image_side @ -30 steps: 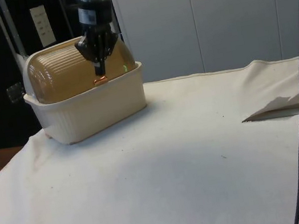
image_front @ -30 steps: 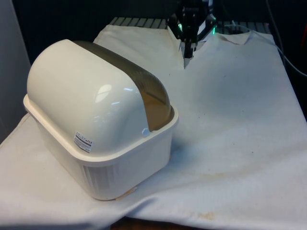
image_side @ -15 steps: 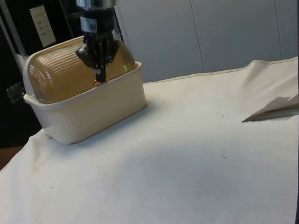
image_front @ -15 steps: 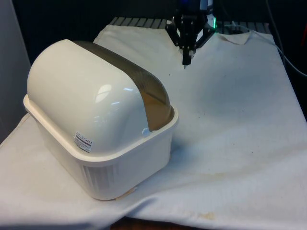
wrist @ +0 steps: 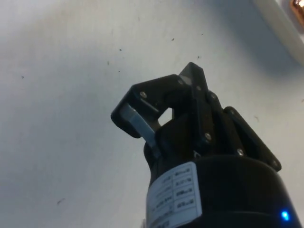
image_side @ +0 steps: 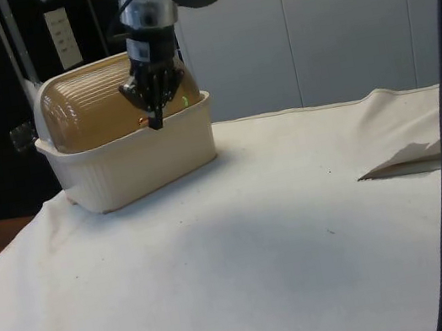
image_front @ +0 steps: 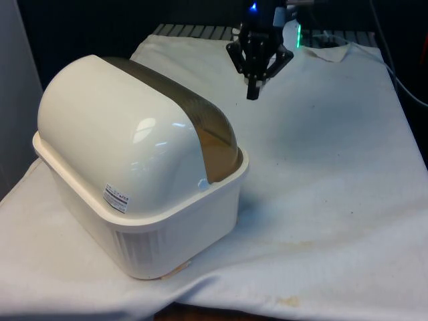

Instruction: Open the lid, then close it.

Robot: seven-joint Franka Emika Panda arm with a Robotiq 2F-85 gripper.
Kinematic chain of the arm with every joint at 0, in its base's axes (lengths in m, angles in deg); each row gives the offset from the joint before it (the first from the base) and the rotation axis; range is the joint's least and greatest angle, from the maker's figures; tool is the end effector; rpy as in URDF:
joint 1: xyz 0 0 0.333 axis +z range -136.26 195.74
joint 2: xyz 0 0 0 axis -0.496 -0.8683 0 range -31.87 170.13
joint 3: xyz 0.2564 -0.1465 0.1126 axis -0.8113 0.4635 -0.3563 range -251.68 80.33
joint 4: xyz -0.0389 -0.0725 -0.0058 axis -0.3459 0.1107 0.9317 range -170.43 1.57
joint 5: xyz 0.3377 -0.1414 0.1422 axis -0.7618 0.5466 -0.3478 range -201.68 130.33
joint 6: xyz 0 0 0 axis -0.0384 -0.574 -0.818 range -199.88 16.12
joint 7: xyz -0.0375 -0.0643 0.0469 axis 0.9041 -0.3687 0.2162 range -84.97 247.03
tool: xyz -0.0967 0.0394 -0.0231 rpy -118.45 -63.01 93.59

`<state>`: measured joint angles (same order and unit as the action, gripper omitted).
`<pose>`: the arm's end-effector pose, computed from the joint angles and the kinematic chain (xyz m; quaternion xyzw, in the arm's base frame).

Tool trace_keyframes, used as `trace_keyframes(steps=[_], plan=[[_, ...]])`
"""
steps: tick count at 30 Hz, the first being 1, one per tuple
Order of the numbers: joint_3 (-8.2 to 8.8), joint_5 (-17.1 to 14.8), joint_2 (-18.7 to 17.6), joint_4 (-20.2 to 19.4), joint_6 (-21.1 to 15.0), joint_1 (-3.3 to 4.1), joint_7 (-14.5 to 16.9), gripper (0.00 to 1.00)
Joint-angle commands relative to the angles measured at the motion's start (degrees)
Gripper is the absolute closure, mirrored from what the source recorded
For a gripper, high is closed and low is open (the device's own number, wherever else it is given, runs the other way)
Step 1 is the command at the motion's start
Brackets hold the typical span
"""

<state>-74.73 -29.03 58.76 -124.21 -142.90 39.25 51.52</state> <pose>0.5638 -0.0083 0.3138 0.9639 -0.2109 0.1625 0.0072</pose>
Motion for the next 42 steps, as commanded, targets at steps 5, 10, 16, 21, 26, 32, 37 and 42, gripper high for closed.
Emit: trace_keyframes(steps=[5,10,16,21,26,32,37,42], plan=[[0.52,3.3,-0.3,-0.1,-0.7,-0.06,-3.2,1.0],[2.35,9.9,-0.6,0.2,-1.6,0.29,-8.8,1.0],[2.86,14.2,-0.6,0.4,-1.5,0.23,-12.9,1.0],[3.32,17.8,-0.9,0.6,-1.5,0.23,-16.7,1.0],[3.5,21.1,-1.4,0.7,-1.7,0.17,-20.6,1.0],[3.61,23.8,-2.1,1.0,-1.9,0.11,-24.4,1.0],[3.78,26.1,-3.2,1.4,-2.6,0.11,-28.4,1.0],[4.07,27.8,-3.8,1.8,-2.8,0.23,-31.3,1.0]])
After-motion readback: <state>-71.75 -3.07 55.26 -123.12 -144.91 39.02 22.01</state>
